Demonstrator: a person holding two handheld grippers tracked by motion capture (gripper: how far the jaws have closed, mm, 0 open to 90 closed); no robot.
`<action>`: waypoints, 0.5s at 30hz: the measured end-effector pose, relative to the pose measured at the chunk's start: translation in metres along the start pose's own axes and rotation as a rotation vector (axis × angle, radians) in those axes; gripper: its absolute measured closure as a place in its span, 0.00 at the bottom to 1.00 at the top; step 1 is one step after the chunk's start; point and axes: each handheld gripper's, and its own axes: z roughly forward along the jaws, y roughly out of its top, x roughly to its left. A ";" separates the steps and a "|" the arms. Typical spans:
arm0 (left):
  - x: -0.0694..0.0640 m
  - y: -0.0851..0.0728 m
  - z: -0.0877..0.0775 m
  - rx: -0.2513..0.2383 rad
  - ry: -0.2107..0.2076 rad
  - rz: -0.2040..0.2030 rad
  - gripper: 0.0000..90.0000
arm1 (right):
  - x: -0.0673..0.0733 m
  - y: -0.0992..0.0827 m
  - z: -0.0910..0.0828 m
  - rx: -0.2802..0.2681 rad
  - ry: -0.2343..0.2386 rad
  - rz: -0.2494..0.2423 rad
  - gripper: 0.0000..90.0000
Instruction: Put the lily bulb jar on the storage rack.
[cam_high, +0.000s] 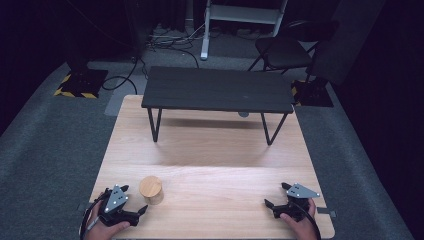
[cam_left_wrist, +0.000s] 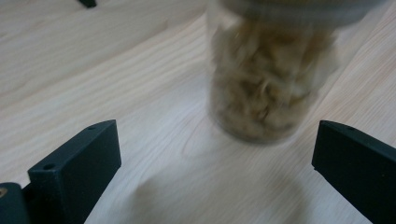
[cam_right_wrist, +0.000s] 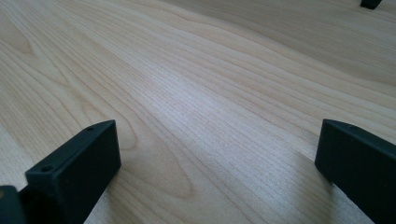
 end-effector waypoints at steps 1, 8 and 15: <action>0.000 0.004 0.001 0.000 -0.005 0.012 0.02 | 0.000 0.000 0.000 0.000 0.001 0.000 0.00; 0.003 0.023 0.011 -0.024 -0.039 0.026 0.01 | 0.001 0.000 -0.001 0.000 0.001 0.001 0.00; 0.007 0.038 0.023 -0.025 -0.072 0.032 0.01 | 0.001 0.000 -0.001 0.000 0.001 0.001 0.00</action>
